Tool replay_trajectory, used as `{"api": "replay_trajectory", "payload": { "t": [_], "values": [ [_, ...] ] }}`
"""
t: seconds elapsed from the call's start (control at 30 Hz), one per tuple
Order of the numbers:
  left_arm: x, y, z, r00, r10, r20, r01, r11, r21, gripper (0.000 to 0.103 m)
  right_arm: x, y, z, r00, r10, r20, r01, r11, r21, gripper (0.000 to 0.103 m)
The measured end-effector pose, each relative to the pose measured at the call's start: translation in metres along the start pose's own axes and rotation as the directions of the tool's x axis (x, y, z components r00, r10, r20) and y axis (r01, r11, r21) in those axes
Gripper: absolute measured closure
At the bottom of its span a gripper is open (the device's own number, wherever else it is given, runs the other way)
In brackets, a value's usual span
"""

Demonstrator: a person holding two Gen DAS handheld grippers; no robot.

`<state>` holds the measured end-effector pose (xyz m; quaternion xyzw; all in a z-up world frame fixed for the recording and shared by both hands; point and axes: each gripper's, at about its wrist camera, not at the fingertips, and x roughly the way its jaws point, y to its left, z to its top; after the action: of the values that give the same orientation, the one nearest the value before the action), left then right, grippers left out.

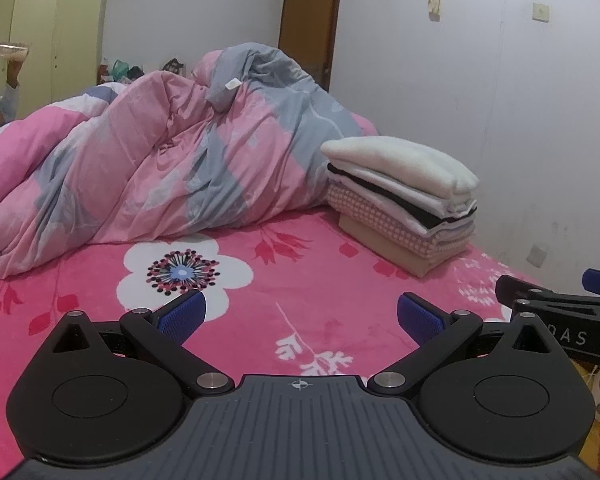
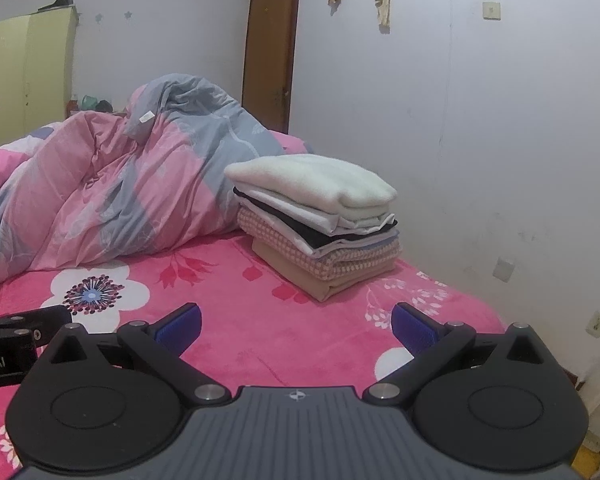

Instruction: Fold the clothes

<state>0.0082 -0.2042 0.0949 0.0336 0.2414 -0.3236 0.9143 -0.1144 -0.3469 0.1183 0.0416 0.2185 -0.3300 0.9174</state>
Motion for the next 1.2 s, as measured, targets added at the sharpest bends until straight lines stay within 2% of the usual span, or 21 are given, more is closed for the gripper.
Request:
{"api": "replay_trajectory", "payload": {
  "t": [0.7, 1.2],
  "values": [
    [-0.002, -0.004, 0.001, 1.0, 0.0, 0.005, 0.0, 1.0, 0.002, 0.0, -0.007, 0.001, 0.002, 1.0, -0.01, 0.01, 0.01, 1.0, -0.008, 0.0],
    [0.006, -0.019, -0.005, 0.999, -0.034, -0.02, 0.034, 0.999, 0.007, 0.0, -0.002, -0.009, -0.002, 0.999, -0.042, -0.004, 0.042, 0.999, -0.006, 0.0]
  ]
}}
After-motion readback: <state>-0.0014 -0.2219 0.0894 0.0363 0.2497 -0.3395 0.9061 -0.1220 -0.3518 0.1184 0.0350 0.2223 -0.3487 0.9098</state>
